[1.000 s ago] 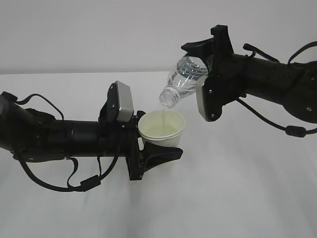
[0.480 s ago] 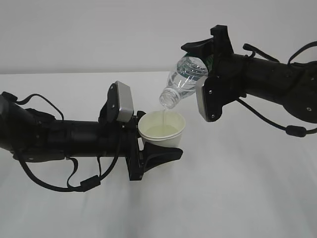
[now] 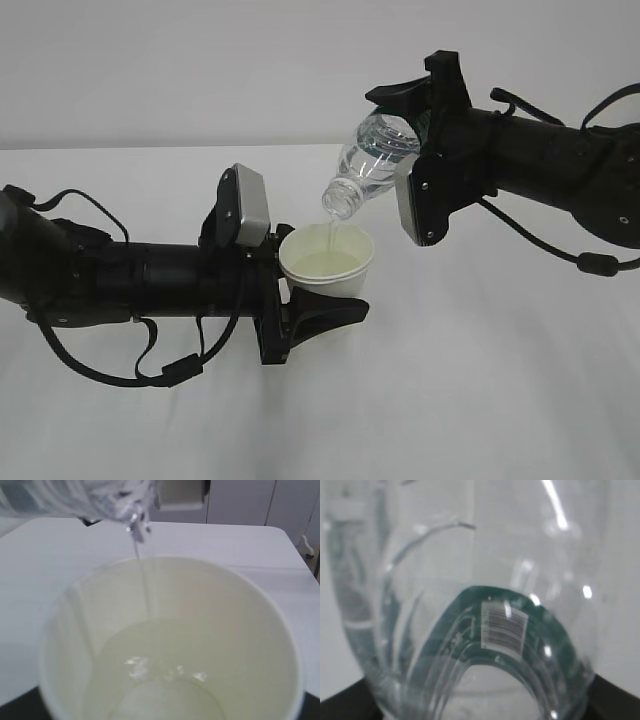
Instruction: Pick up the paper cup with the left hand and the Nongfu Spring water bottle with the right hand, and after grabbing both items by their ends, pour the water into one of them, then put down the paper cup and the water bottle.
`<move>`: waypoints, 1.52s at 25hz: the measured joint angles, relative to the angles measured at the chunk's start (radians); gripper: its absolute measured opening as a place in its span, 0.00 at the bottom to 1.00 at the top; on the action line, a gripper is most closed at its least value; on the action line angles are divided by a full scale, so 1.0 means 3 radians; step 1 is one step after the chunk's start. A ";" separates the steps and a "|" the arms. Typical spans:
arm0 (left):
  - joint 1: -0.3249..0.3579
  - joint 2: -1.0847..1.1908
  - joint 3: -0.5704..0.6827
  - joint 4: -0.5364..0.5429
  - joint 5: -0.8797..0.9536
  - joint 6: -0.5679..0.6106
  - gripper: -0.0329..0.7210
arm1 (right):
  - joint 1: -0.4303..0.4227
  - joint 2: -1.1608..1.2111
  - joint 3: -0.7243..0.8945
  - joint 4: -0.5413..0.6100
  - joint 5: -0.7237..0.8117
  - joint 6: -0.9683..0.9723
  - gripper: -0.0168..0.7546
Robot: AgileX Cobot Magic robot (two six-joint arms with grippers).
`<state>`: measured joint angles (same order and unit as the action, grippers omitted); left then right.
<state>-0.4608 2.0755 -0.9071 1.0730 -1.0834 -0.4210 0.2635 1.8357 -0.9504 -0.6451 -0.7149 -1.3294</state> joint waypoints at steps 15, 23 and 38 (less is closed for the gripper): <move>0.0000 0.0000 0.0000 0.0005 0.0000 0.0000 0.69 | 0.0000 0.0000 0.0000 0.0000 0.0000 -0.0002 0.65; 0.0000 0.0000 0.0000 0.0005 0.0000 0.0000 0.69 | 0.0000 0.0000 0.0000 0.0000 0.0000 -0.0016 0.65; 0.0000 0.0000 0.0000 0.0005 0.0000 0.0000 0.69 | 0.0000 0.0000 0.0000 0.0000 -0.0019 -0.0023 0.65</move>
<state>-0.4608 2.0755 -0.9071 1.0745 -1.0834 -0.4210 0.2635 1.8357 -0.9504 -0.6451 -0.7204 -1.3363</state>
